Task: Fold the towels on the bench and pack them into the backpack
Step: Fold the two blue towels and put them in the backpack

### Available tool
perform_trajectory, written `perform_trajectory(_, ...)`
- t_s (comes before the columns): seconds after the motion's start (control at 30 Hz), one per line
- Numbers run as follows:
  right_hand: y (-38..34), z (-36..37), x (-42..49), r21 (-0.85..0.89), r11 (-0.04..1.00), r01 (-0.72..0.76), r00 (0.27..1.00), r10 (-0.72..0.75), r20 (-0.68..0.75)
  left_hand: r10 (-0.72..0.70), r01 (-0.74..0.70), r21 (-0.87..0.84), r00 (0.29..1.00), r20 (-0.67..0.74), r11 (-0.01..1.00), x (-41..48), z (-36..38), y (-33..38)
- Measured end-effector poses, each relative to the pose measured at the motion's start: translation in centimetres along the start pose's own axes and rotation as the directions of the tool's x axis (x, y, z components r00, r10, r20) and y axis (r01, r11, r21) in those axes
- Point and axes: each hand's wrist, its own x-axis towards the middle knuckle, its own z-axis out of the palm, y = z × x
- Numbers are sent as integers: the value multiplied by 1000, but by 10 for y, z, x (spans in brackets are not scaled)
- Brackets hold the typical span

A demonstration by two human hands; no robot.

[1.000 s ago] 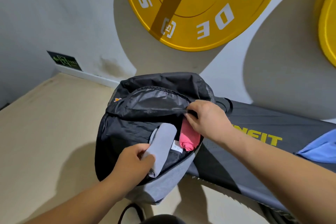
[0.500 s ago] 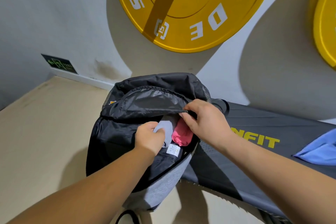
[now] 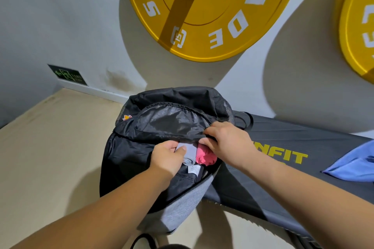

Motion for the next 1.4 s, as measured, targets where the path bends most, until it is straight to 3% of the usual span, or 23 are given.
perform_trajectory(0.1,1,-6,-3,92,995,32,996,-39,75,17,-20,51,998,57,998,-17,-9,4)
perform_trajectory(0.27,11,-35,-30,153,987,-40,998,32,55,218,-207,150,974,-61,967,-53,-21,43)
perform_trajectory(0.43,48,-65,-78,106,968,-227,972,218,90,377,-390,150,920,107,909,-105,29,115)
perform_trajectory(0.53,88,-77,-118,88,925,-370,928,363,79,459,-499,131,853,248,856,-143,87,145)
perform_trajectory(0.73,183,-81,-208,58,756,-652,758,650,53,415,-470,5,785,460,882,-206,183,149)
perform_trajectory(0.97,253,-68,-279,87,561,-823,562,827,-19,361,-521,179,762,537,835,-201,193,113)
perform_trajectory(1.07,261,-66,-275,129,534,-835,529,845,-72,352,-520,195,766,538,832,-184,189,114)
perform_trajectory(1.17,262,-67,-253,105,585,-804,567,808,-157,332,-509,212,771,543,834,-168,185,110)
perform_trajectory(1.2,262,-64,-242,83,607,-790,598,794,-112,334,-510,213,772,541,833,-163,185,108)
perform_trajectory(1.27,259,-55,-215,-36,619,-785,607,779,156,346,-517,199,766,543,832,-153,184,108)
perform_trajectory(1.33,255,-46,-192,-203,621,-757,526,763,374,355,-531,196,754,552,824,-144,182,107)
perform_trajectory(1.4,259,-38,-180,-291,581,-760,468,801,375,353,-542,204,744,568,815,-134,179,105)
